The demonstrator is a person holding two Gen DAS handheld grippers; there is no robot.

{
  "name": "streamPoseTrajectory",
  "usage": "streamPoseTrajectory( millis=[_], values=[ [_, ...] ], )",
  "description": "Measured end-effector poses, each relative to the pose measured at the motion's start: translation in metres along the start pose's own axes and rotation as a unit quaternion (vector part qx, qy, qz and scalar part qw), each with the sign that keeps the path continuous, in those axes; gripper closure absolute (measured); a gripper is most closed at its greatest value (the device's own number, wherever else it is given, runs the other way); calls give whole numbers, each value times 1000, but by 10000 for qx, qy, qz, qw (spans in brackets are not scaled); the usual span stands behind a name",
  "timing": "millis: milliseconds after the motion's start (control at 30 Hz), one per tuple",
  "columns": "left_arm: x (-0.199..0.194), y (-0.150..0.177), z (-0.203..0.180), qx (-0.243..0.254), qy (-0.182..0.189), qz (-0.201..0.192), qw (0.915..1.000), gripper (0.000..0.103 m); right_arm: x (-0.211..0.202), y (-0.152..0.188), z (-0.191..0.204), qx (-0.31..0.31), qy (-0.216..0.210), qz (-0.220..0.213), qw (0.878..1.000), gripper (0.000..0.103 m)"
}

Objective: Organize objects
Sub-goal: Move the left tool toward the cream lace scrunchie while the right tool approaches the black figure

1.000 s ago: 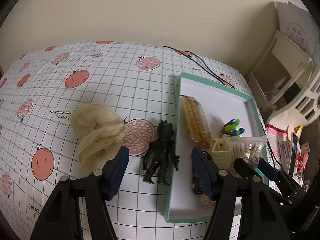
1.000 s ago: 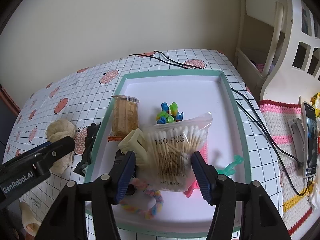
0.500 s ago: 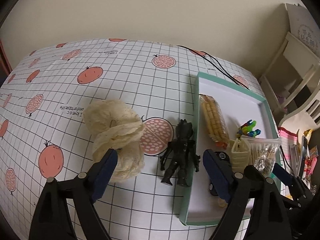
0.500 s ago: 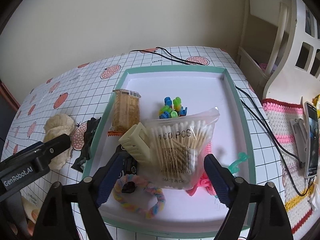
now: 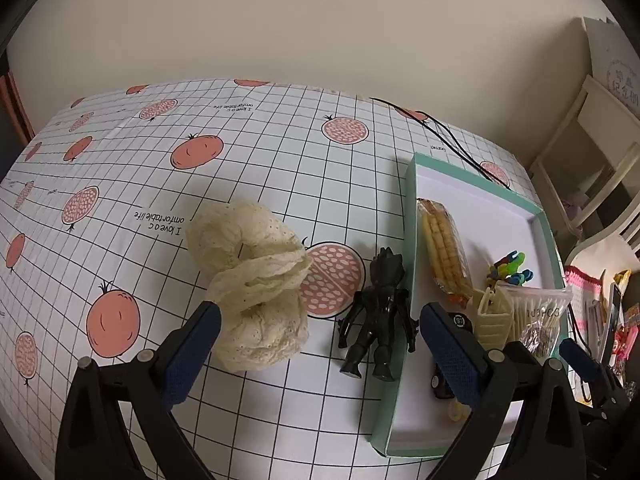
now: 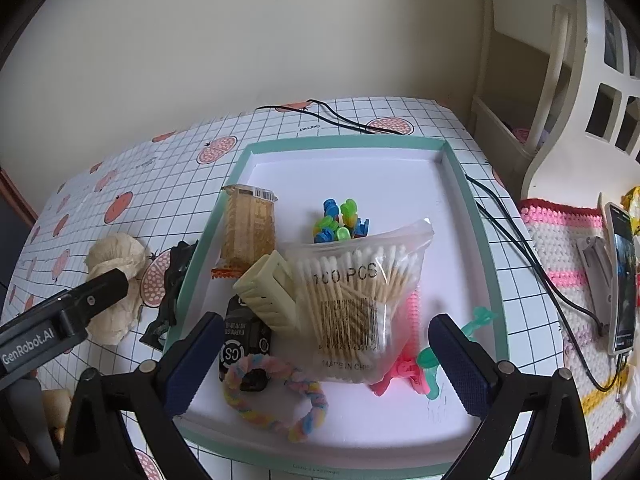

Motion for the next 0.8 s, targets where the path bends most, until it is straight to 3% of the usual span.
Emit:
streamPoseTrajectory(
  millis=[300, 500, 633, 800],
  values=[
    [-5, -16, 15, -249, 123, -85, 9996, 3, -5, -10, 8, 39, -65, -175, 9998, 0],
    [-12, -38, 52, -758, 14, -386, 9964, 3, -5, -18, 26, -107, -279, -243, 9993, 0],
    [-4, -44, 79, -1150, -58, -242, 9931, 3, -5, -23, 42, -224, -523, -290, 9980, 0],
    [7, -43, 89, -1132, -88, -95, 9935, 3, -3, -25, 65, -479, -622, -272, 9965, 0]
  ],
)
Point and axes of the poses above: each gripper's, at about its wrist camera, not at the fingertips, and x roughly the way its jaws point, z to its left, y to its underside, the point moved 2 cm from there along x, roughly the way its jaws point, and after that the axes turned 13 degrees about -x, right-handed, at the moved point
